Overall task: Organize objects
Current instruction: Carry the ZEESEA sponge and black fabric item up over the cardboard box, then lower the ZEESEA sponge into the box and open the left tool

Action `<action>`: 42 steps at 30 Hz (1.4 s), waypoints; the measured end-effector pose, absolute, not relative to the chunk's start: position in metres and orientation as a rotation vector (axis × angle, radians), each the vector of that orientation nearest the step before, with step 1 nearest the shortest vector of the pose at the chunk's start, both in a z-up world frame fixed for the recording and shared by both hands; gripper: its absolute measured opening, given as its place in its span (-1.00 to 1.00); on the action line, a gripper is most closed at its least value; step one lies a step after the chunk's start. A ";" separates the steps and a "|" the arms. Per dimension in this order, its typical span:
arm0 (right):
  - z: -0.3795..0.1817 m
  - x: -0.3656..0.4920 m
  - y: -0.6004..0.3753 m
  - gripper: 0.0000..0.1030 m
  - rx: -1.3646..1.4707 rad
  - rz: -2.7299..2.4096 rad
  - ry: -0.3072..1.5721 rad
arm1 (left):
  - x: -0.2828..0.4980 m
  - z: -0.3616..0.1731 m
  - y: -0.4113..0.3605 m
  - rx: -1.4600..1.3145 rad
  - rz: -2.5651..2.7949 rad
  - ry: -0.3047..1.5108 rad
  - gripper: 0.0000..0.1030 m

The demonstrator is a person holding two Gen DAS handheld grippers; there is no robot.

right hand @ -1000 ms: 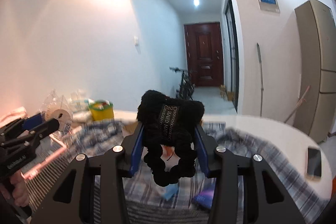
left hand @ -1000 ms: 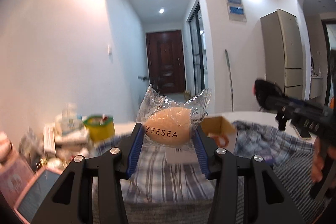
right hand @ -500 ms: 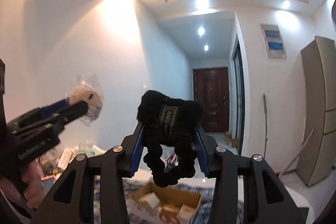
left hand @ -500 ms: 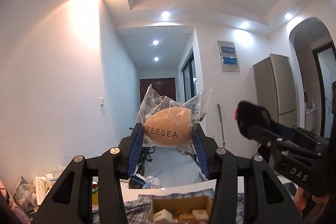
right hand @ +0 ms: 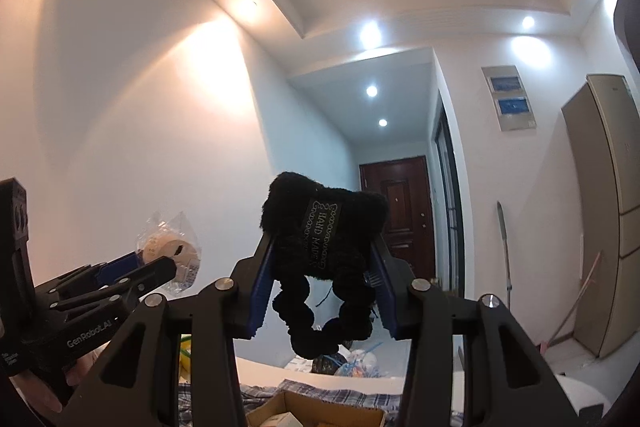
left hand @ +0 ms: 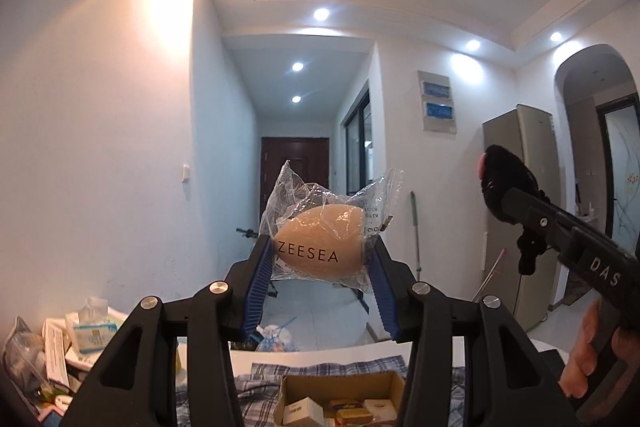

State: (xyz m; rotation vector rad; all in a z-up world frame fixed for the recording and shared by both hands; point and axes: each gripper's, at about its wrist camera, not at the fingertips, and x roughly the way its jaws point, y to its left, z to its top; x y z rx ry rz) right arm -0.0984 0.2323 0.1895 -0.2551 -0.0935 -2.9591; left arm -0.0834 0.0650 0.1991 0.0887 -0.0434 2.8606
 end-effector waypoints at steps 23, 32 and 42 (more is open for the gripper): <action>0.157 -0.179 0.247 -0.15 0.157 -2.964 -0.145 | -0.185 0.158 0.089 -0.302 2.836 -0.010 -0.04; 0.127 -0.215 0.239 -0.15 0.341 -2.957 -0.109 | -0.239 0.112 0.122 -0.554 2.783 0.035 -0.04; 0.106 -0.249 0.255 -0.15 0.480 -2.973 -0.111 | -0.282 0.053 0.137 -0.846 2.680 0.076 -0.04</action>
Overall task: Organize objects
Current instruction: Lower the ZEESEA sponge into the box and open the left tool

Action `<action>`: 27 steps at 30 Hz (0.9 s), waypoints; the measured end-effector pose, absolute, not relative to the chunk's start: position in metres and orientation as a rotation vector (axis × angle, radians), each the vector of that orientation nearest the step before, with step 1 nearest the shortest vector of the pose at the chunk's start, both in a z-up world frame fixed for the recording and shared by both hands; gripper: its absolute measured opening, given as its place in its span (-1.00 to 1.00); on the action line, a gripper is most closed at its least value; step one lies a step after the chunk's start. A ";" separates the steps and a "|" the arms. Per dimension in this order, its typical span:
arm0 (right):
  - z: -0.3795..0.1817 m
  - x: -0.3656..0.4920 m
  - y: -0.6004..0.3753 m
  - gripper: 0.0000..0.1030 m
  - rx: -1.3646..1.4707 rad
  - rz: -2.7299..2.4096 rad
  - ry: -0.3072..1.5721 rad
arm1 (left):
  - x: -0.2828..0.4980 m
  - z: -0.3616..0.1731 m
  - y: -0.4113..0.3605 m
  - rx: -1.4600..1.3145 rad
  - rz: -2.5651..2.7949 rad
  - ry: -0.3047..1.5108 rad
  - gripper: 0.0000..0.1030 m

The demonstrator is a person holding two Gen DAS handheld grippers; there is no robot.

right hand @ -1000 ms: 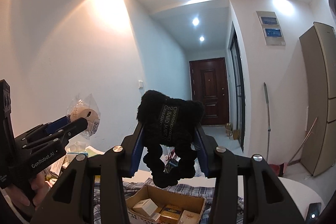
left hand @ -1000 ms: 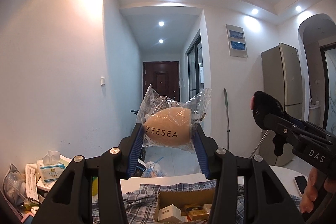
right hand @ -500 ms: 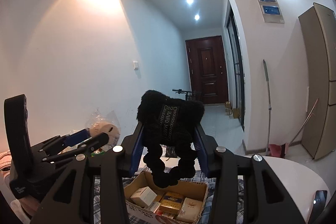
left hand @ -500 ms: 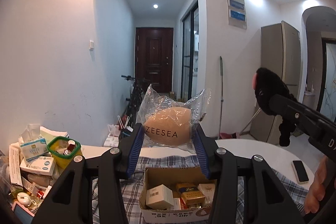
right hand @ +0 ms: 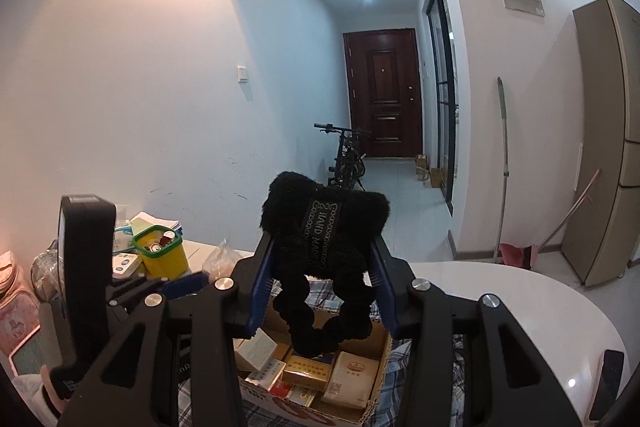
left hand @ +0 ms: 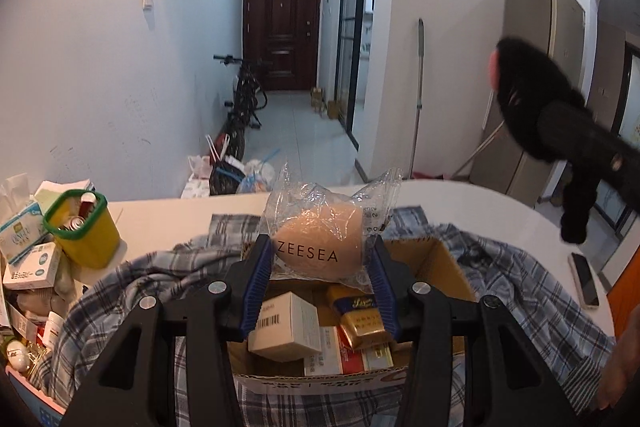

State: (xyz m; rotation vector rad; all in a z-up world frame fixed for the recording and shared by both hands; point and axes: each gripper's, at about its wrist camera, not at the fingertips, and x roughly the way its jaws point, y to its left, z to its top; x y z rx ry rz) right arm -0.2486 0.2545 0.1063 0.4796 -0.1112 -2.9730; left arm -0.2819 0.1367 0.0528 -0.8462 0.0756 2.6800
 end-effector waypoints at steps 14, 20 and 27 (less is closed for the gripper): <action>0.092 -0.267 0.268 -0.15 0.551 -2.994 -0.130 | -0.302 0.011 0.140 -0.998 2.684 0.125 -0.04; 0.084 -0.268 0.263 -0.15 0.574 -2.988 -0.109 | -0.314 0.005 0.131 -1.076 2.647 0.081 -0.04; 0.083 -0.268 0.260 -0.15 0.579 -2.986 -0.102 | -0.317 0.002 0.133 -1.086 2.617 0.067 0.32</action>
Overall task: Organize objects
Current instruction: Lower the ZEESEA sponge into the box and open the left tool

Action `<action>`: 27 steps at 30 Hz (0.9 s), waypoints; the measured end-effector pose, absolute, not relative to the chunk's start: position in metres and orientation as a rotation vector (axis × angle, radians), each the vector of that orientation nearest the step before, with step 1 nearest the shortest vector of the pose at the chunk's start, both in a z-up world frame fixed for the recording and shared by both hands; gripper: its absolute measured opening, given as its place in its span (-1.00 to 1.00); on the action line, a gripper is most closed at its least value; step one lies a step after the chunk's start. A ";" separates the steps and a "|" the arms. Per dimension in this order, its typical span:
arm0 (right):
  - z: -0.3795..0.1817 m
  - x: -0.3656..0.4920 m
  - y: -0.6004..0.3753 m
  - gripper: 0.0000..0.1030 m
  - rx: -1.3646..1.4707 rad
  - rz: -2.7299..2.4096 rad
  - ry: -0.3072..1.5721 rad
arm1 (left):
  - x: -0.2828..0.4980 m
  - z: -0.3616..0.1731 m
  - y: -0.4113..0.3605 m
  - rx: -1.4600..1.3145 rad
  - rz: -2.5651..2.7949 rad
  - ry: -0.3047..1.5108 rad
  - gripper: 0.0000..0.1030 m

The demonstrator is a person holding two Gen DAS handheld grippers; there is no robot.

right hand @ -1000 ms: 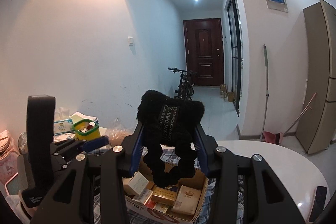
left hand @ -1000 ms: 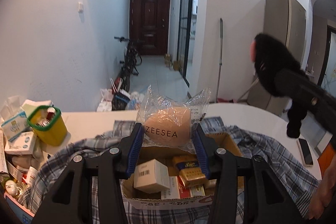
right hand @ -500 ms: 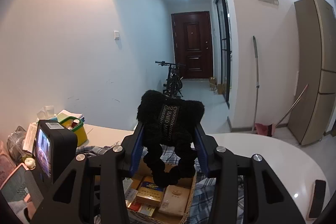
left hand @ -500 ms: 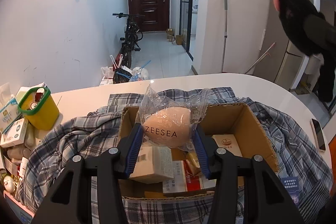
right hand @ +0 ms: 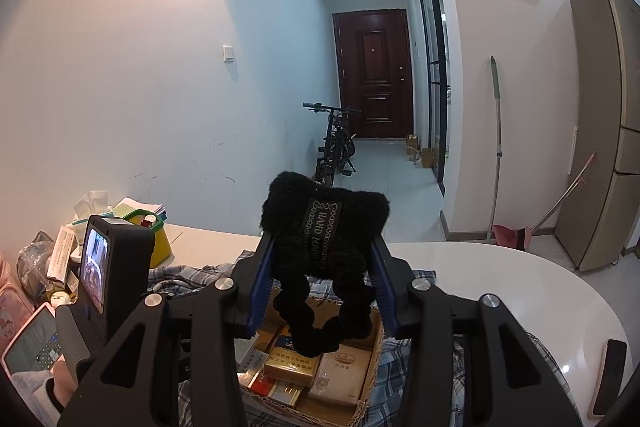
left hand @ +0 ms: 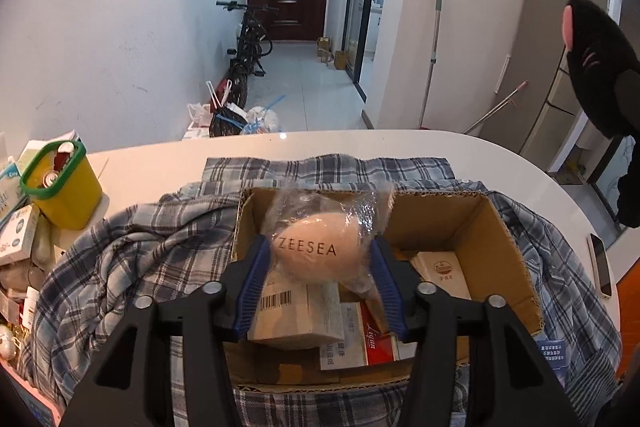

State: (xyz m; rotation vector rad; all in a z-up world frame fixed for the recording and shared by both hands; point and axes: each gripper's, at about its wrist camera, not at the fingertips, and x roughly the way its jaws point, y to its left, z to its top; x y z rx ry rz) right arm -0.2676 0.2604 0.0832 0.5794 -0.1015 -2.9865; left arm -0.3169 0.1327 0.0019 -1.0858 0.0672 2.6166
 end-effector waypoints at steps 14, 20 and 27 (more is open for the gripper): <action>0.082 -0.268 0.257 -0.15 0.627 -2.982 -0.088 | -0.301 0.042 0.105 -0.865 2.758 -0.096 0.68; 0.057 -0.287 0.252 -0.12 0.773 -2.940 -0.095 | -0.299 0.045 0.114 -0.870 2.740 0.001 0.68; 0.028 -0.308 0.254 -0.12 0.941 -2.885 -0.124 | -0.290 0.054 0.111 -0.770 2.793 0.023 0.79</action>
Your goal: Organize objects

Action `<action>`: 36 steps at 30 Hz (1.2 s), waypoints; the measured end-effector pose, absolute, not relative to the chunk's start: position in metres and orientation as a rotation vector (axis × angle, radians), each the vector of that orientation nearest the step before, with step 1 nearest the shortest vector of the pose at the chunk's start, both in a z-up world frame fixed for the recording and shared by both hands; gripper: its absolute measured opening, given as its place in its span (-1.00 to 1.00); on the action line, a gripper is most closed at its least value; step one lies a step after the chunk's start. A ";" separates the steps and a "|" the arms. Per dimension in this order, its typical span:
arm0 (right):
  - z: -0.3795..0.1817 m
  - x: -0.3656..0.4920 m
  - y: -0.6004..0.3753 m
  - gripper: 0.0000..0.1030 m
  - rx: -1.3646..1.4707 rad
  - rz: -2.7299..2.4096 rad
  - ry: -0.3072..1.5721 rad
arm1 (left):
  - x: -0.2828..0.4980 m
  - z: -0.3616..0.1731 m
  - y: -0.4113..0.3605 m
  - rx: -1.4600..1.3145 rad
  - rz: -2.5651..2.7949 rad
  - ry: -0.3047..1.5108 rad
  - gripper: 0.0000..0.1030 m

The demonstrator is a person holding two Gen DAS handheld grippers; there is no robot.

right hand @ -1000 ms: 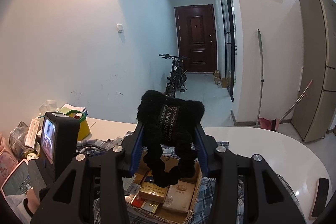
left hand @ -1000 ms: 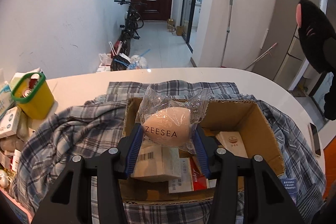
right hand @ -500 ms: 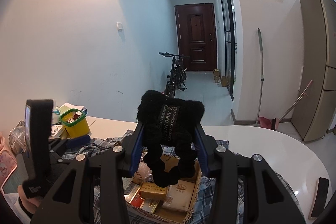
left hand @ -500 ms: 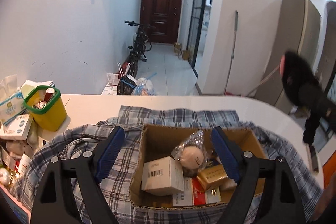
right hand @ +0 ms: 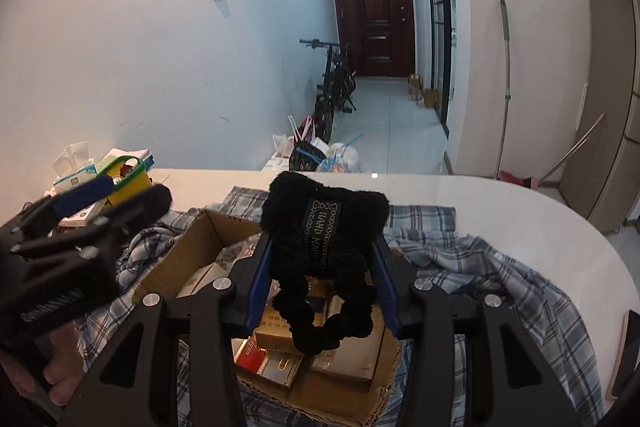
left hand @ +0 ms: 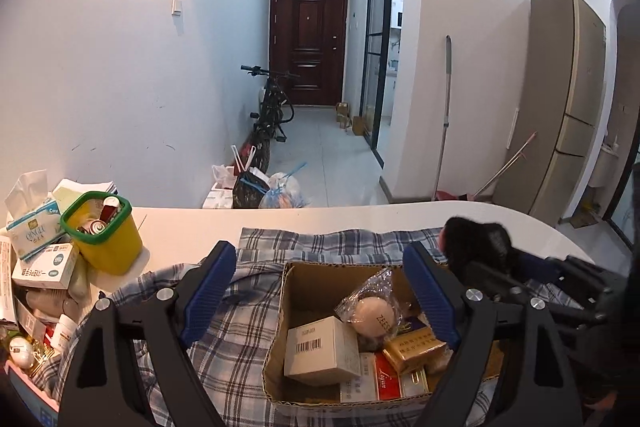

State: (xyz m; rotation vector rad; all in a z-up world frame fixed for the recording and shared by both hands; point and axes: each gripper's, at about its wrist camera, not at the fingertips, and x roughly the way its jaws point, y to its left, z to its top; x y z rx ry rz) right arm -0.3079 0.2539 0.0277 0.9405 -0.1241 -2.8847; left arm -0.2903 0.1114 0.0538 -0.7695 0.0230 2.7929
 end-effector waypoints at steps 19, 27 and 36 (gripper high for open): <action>0.073 -0.284 0.266 0.47 0.697 -3.050 -0.097 | -0.269 0.095 0.101 -0.684 2.852 0.077 1.00; 0.124 -0.239 0.281 0.58 0.411 -3.129 -0.107 | -0.205 0.143 0.089 -0.284 3.038 0.184 1.00; 0.157 -0.193 0.269 1.00 0.177 -3.115 -0.061 | -0.131 0.177 0.069 0.035 3.065 0.071 1.00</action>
